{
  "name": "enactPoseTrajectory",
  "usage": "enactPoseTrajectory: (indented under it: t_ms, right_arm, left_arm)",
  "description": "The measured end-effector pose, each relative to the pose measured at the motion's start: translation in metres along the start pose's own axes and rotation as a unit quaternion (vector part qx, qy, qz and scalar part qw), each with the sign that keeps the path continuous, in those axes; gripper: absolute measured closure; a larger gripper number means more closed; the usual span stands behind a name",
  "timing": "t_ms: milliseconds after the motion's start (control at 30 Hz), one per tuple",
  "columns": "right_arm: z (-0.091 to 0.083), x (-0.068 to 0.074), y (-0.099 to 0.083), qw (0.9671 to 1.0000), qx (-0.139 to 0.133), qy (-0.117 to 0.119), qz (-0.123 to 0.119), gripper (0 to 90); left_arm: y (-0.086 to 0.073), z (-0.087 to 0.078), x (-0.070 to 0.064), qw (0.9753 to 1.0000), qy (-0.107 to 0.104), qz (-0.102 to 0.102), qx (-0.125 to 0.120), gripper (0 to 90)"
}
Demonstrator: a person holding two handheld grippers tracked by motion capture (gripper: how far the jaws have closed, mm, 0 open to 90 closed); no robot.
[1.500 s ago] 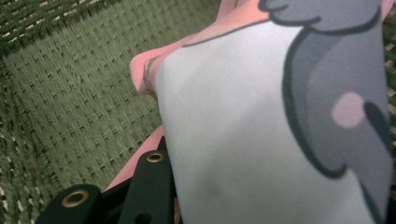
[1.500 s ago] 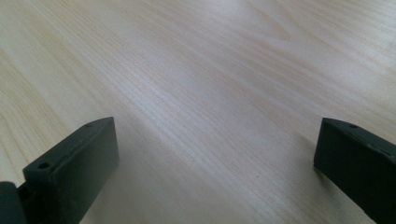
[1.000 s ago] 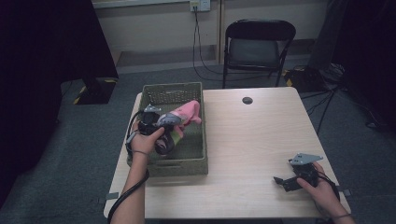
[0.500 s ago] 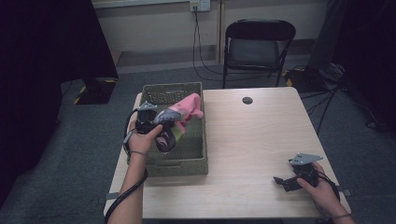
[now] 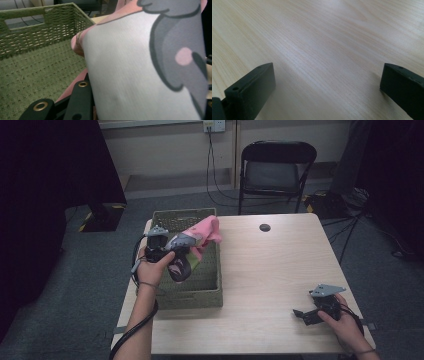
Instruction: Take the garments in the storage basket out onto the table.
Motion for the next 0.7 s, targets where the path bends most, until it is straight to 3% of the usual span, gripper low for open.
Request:
enactPoseTrajectory:
  t_ms: [700]
  right_arm:
    - [0.0, 0.0, 0.0, 1.0, 0.0, -0.002, 0.002, 0.0]
  left_arm:
    - [0.017, 0.014, -0.041, 0.9987, -0.045, -0.001, -0.023, 67.2]
Point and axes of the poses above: each handheld gripper's, and its own axes: z roughly forward along the jaws, y roughly out of its top, x roughly to its left, the point moved 4 cm from there along z, roughly forward along the jaws, and after that the axes turned 6 degrees about -x, right-handed, at the moved point
